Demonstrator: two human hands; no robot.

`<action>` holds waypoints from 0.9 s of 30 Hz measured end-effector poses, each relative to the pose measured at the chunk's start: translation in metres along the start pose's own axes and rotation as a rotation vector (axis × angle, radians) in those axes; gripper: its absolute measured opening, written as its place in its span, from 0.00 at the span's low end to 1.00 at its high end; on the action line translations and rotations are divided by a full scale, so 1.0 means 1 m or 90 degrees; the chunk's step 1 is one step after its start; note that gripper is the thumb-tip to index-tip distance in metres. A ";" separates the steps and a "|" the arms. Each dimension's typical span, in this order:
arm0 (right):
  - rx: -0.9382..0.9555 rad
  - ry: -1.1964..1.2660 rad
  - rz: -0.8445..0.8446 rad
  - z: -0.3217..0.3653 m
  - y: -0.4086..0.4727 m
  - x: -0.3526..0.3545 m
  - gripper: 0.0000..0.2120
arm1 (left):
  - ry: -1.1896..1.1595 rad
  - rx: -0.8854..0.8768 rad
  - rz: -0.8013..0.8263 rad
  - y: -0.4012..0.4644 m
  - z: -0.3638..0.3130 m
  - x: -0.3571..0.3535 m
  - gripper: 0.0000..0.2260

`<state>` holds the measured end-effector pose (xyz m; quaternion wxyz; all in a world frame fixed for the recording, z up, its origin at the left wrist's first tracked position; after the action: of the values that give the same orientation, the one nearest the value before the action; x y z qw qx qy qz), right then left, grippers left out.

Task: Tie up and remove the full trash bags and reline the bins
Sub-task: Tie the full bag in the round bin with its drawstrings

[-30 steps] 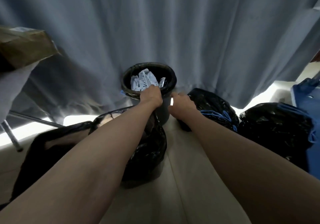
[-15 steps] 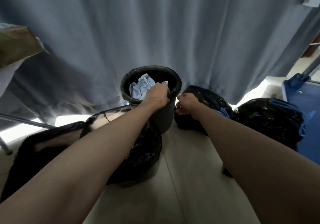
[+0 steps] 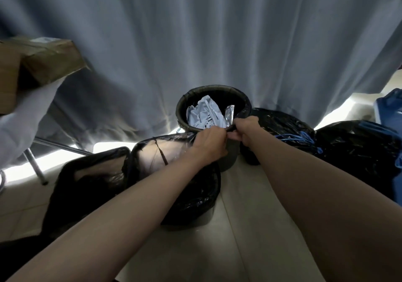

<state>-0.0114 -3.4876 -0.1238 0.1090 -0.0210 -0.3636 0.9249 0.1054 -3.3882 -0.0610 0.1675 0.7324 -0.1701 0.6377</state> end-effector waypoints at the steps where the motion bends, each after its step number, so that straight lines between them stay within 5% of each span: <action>1: 0.002 0.016 -0.015 0.000 -0.016 -0.002 0.31 | 0.007 0.007 0.036 -0.005 -0.001 -0.002 0.10; 11: 0.007 0.072 -0.066 -0.010 -0.039 0.001 0.29 | 0.014 0.013 0.069 -0.035 0.026 0.002 0.06; 18: 0.013 0.015 -0.072 -0.020 -0.049 0.022 0.23 | -0.010 0.026 -0.036 -0.063 0.059 -0.004 0.15; 27: -0.007 -0.063 -0.048 -0.038 -0.072 0.049 0.27 | -0.129 0.154 -0.175 -0.078 0.078 0.010 0.10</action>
<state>-0.0416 -3.4007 -0.1010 0.1258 0.0377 -0.3738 0.9181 0.2107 -3.3554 -0.0637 0.1461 0.8239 -0.0068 0.5475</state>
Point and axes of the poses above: each hand's wrist, its own y-axis towards the middle knuckle, its own x-axis out of the back of the hand, z = x × y, the point moved 2 cm from there along y, towards the middle knuckle, and after that the axes turned 13 degrees about -x, right-handed, at the moved point
